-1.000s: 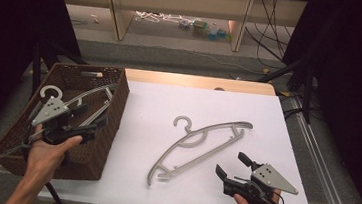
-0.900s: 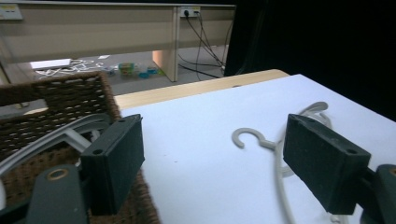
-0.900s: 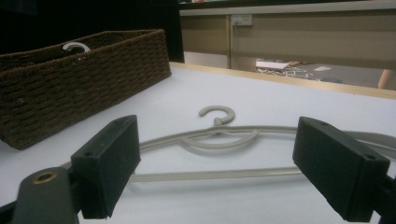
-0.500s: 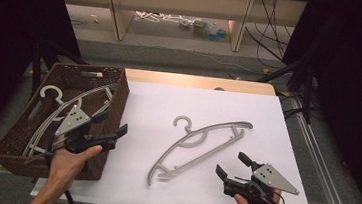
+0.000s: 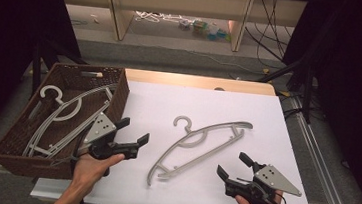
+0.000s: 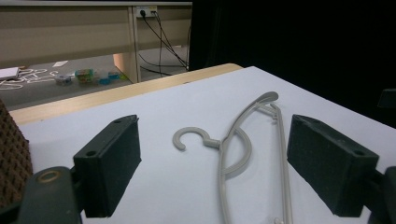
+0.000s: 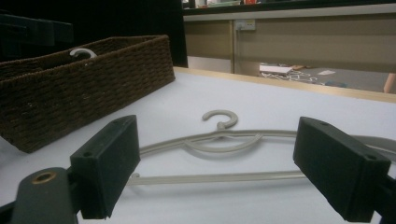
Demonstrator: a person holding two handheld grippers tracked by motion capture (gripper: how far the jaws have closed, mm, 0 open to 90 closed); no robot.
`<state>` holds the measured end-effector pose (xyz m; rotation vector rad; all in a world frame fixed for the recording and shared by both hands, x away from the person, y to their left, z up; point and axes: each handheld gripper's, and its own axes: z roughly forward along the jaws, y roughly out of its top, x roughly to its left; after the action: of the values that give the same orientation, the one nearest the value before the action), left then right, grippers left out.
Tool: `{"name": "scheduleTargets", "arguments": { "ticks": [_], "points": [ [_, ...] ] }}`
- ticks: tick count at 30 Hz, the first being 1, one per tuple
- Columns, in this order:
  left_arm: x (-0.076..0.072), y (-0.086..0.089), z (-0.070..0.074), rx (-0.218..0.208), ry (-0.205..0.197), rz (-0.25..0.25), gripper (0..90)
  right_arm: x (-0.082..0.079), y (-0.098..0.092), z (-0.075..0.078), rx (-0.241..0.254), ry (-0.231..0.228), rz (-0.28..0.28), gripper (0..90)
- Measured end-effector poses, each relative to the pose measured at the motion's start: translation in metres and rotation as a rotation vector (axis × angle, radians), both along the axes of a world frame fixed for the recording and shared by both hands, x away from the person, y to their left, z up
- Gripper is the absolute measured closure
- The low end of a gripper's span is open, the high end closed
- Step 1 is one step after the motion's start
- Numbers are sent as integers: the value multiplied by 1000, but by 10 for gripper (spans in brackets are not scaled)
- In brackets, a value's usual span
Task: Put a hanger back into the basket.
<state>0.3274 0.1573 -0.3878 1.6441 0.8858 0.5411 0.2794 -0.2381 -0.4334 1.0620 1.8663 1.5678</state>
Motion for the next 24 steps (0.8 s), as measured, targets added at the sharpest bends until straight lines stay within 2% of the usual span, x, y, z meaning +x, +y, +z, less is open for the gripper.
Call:
{"name": "scheduleTargets", "arguments": {
  "ticks": [2, 3, 4, 5, 6, 7, 12, 13, 14, 15, 16, 17, 18, 19, 20, 21, 22, 23, 24],
  "points": [
    [0, -2, -2, 0, 4, -5, 172, 1, 0, 0, 10, -9, 2, 155],
    [1, -3, -5, 36, -15, -16, 172, 0, 0, 0, 13, -7, 4, 155],
    [3, -2, -6, 80, -50, -39, 170, 0, 0, 0, 4, -18, 1, 155],
    [12, 6, -4, 247, -185, -68, 170, -1, 0, 0, -1, -7, 2, 155],
    [12, 6, -4, 247, -185, -68, 170, -1, 0, 0, -1, -7, 2, 155],
    [12, 6, -5, 279, -202, -81, 170, -1, 0, 0, -5, -8, -1, 155],
    [11, 4, -7, 299, -209, -101, 168, 0, 0, 0, -1, -18, -3, 155],
    [11, 4, -8, 315, -215, -98, 168, -1, 0, 1, 2, -5, 0, 155],
    [11, 4, -8, 315, -215, -98, 167, 0, 2, 0, 25, -22, 7, 155],
    [11, 2, -9, 344, -217, -79, 162, 0, 2, 0, 22, -25, 9, 155],
    [11, 2, -9, 344, -217, -79, 156, -1, 1, 1, 2, -5, 3, 155],
    [9, -5, -13, 338, -176, -85, 157, 0, 1, 0, 6, -15, 10, 155],
    [9, -10, -15, 340, -161, -90, 157, 0, 2, 0, 4, -15, 10, 155],
    [10, -12, -15, 380, -169, -107, 158, -1, 2, 1, -6, -8, 10, 155],
    [10, -12, -15, 380, -169, -107, 158, -1, 2, 1, -6, -8, 10, 155],
    [12, -16, -16, 406, -169, -139, 158, -1, 2, 1, -7, -7, 10, 155],
    [14, -21, -18, 394, -149, -167, 158, 0, 2, 0, -7, -17, 4, 155],
    [16, -25, -19, 402, -144, -174, 161, 0, 2, 0, 7, -12, 9, 155],
    [21, -30, -20, 429, -135, -189, 166, 0, 1, 0, 0, -6, 5, 155]
  ]
}}
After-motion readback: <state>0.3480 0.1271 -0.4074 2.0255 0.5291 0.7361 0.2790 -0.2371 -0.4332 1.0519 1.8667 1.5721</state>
